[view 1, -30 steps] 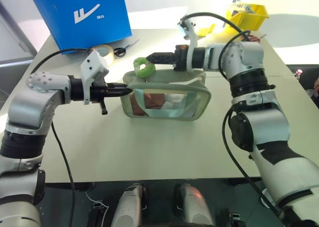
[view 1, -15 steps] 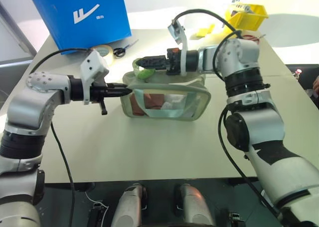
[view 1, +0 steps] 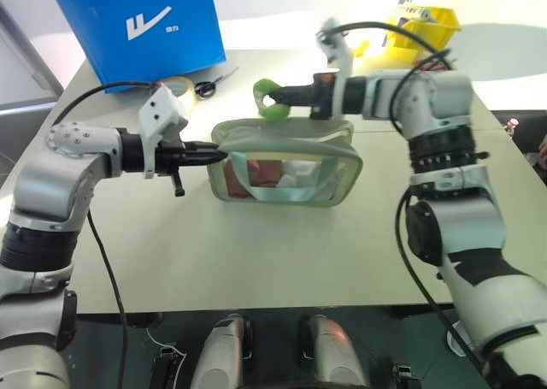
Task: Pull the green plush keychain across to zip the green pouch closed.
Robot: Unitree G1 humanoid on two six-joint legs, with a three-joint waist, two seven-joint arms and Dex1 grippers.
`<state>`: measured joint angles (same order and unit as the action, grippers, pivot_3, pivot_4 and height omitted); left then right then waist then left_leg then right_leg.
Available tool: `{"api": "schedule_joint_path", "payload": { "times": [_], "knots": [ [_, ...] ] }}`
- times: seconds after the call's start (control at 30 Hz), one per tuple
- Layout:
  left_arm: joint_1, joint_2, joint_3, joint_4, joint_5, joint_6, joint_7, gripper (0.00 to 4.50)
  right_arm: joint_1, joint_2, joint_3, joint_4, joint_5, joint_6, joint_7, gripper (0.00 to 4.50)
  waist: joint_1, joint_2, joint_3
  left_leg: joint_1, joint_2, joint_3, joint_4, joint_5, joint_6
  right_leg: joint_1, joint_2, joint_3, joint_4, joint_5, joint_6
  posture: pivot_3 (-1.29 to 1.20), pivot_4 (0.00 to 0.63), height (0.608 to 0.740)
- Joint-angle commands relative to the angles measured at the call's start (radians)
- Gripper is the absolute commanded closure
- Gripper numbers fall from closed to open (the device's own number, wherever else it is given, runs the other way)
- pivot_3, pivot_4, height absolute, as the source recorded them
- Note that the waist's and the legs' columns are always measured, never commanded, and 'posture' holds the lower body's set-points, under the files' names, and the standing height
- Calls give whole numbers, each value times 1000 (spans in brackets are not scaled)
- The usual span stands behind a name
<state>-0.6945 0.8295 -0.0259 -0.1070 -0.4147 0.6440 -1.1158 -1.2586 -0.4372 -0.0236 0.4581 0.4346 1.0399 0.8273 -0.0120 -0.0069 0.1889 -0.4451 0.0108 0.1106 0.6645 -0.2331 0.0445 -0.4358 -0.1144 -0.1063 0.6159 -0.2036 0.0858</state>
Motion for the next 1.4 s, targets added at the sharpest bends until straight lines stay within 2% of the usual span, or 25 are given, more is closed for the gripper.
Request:
{"api": "schedule_joint_path", "payload": {
  "times": [0.03,0.2,0.4,0.63,0.73,0.87,1.17,1.4],
  "knots": [
    [-9,12,-15,20,18,-22,-18,4500,46,-102,-50,-190,-15,9,-55,4476,0,0,0,0,0,0,0,0,0,0,0,0,0,0,0,0,150,740],
    [-43,-3,-35,69,37,-49,-32,4500,165,-224,-55,-372,-46,-5,-109,4476,0,0,0,0,0,0,0,-1,2,0,0,0,0,0,0,0,150,740],
    [-76,-13,-57,112,58,-83,-52,4500,290,-317,-78,-450,-69,-35,-132,4476,3,0,0,0,0,0,0,-1,2,0,-1,0,-1,0,0,0,150,740],
    [-69,-1,-53,103,61,-83,-64,4500,471,-344,-142,-506,-68,-49,-200,4476,3,0,0,0,0,0,0,-1,3,0,-2,0,-2,0,0,0,150,740],
    [-61,5,-49,91,61,-76,-66,4500,582,-318,-142,-537,-60,-60,-213,4476,4,0,0,0,0,0,0,-1,3,1,-2,0,-2,0,0,0,150,740],
    [-62,7,-48,84,61,-68,-65,4500,676,-219,-118,-536,-54,-84,-266,4476,1,0,0,1,0,0,0,-1,3,1,-2,0,-2,0,0,0,150,740],
    [-45,15,-40,56,58,-53,-58,4500,693,-16,-108,-515,-23,-90,-355,4476,-1,0,0,1,2,0,0,-1,2,1,1,0,-2,0,0,0,150,740],
    [-39,13,-36,50,59,-54,-53,4500,734,-9,-39,-492,-83,-147,-344,4476,-4,0,0,1,2,0,0,-1,2,1,2,0,-2,0,0,0,150,740]
  ]
}}
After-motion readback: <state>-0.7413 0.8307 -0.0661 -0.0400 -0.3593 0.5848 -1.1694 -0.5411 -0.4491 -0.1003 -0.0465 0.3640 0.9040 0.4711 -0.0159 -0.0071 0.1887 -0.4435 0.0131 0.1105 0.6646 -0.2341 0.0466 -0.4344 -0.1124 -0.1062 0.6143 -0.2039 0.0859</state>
